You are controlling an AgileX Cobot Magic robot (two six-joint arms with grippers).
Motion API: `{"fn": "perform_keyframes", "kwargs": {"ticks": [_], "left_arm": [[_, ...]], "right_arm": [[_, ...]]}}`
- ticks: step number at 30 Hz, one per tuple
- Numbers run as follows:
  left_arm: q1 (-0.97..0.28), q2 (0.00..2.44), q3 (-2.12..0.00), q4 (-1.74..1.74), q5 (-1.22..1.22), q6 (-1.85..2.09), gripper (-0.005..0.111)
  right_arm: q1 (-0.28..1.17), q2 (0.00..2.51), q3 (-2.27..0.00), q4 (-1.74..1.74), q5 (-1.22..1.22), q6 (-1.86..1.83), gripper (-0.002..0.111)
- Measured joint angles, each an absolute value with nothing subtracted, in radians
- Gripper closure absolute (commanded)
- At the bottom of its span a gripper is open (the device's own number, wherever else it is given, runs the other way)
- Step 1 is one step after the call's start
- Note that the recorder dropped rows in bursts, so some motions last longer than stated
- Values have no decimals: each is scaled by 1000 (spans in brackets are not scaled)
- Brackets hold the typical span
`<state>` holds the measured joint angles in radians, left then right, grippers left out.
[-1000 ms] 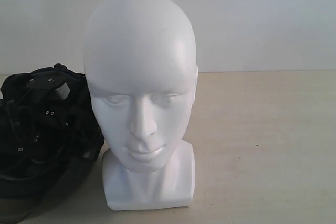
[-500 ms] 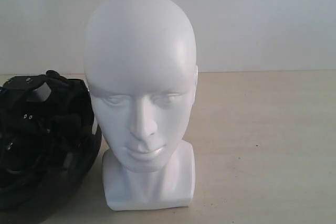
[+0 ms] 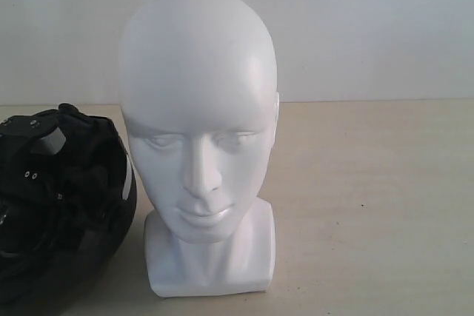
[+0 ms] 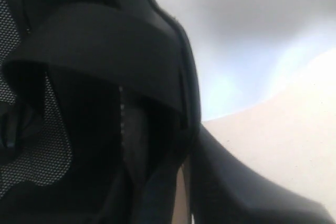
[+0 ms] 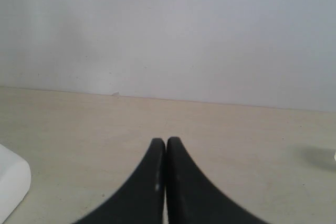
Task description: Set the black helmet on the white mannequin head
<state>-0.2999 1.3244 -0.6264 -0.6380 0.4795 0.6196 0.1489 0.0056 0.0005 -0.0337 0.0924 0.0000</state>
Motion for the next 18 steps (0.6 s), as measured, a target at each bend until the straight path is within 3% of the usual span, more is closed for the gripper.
{"fn": "perform_keyframes", "kwargs": {"ticks": [12, 18], "left_arm": [[-300, 1324, -626, -617, 501, 620, 100], [-300, 1324, -626, -617, 501, 620, 64]], "right_arm": [[149, 6, 1, -34, 92, 0, 108], [149, 6, 1, -34, 92, 0, 108]]}}
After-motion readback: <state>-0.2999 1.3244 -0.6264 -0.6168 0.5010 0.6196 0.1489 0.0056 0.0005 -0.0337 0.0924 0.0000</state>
